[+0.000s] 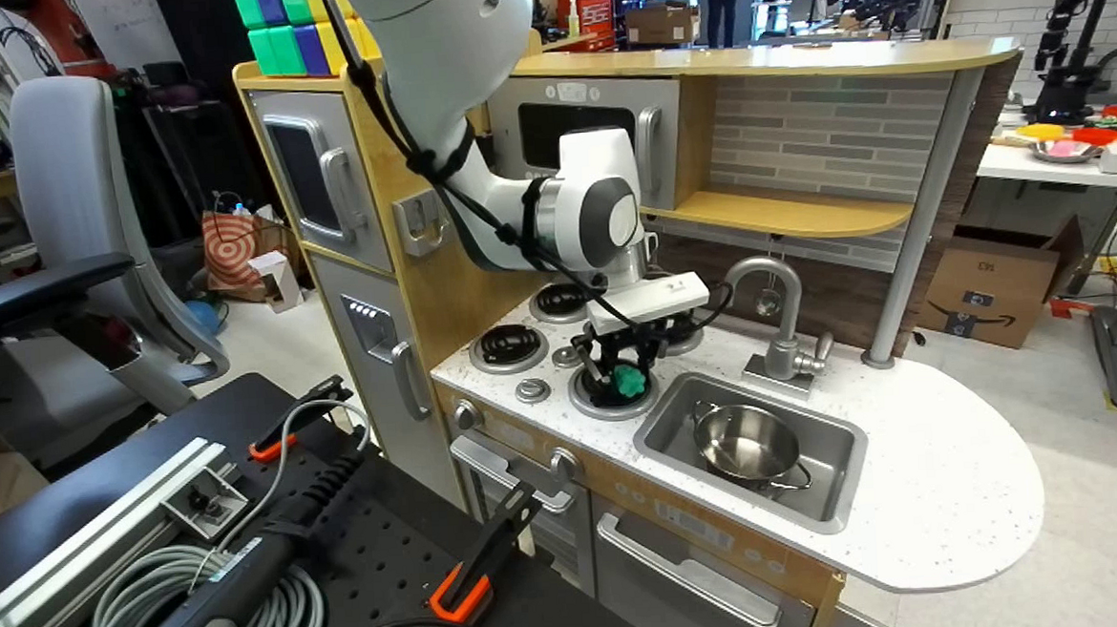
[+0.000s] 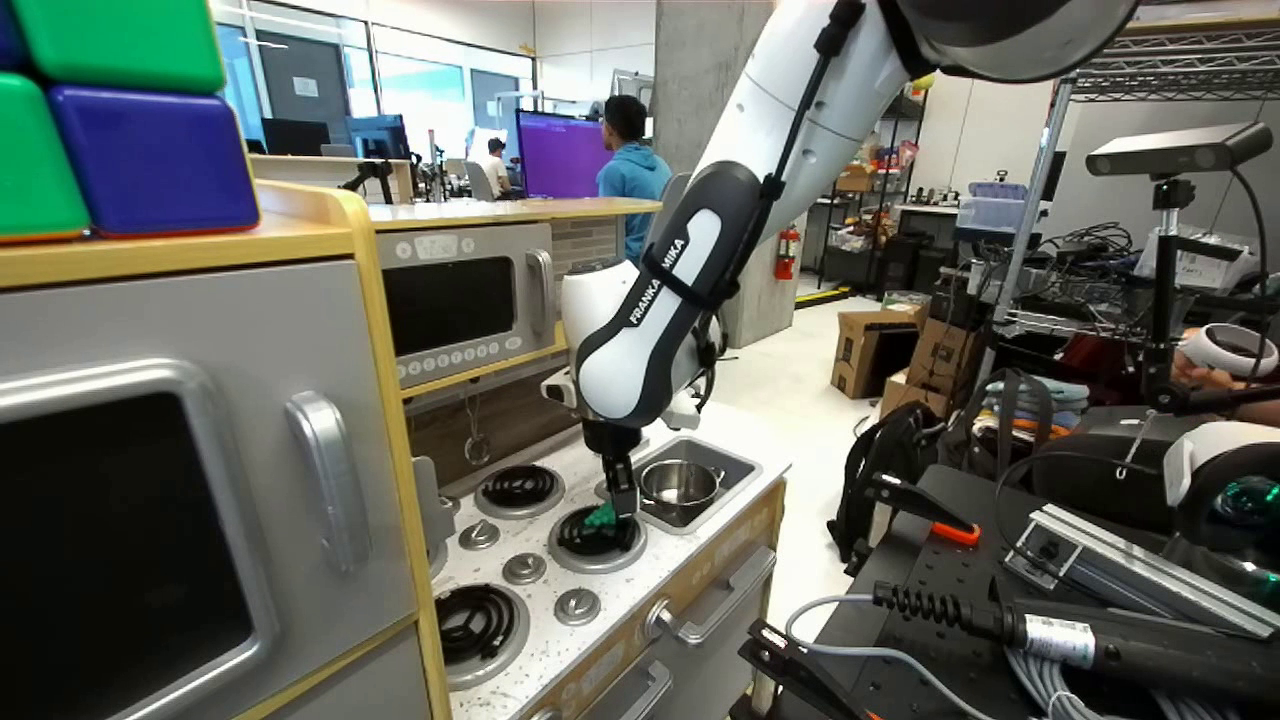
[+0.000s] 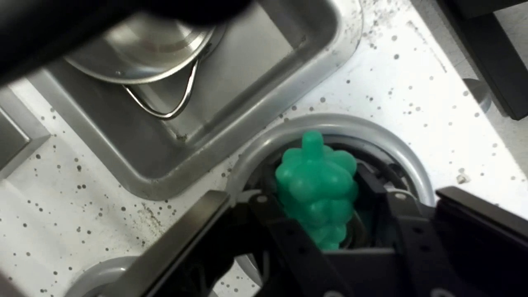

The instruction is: Put the plastic grapes in the pot in the sink

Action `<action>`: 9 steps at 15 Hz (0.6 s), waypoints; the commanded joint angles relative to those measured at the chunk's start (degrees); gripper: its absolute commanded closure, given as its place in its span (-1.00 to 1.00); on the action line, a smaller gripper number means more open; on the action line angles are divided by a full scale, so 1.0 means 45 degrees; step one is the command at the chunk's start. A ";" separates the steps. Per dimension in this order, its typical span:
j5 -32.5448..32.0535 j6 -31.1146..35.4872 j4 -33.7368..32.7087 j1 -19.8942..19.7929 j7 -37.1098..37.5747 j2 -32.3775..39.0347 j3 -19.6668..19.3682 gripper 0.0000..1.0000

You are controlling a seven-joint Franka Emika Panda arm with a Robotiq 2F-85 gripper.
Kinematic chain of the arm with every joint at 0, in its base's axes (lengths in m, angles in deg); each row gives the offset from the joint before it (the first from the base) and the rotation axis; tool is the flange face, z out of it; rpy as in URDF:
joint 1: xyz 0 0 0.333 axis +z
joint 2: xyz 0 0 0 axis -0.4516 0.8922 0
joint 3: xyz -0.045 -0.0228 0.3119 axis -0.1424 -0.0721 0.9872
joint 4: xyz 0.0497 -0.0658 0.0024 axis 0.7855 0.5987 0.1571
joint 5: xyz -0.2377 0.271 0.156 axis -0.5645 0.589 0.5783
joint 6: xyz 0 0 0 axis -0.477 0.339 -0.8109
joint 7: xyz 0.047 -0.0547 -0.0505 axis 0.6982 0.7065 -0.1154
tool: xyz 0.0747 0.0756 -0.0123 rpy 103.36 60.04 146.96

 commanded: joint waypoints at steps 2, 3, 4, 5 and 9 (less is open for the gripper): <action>0.0956 -0.0509 0.0088 -0.1497 -0.0010 -0.0602 0.0363 0.56; 0.1190 -0.0539 -0.0086 -0.1737 0.0231 -0.0585 0.0188 0.56; 0.1382 -0.0657 -0.0346 -0.1900 0.0520 -0.0510 -0.0030 0.56; 0.1541 -0.0877 -0.0860 -0.2111 0.0774 -0.0263 -0.0251 0.56; 0.1757 -0.2237 -0.2481 -0.2512 0.1808 0.0304 -0.0837 0.56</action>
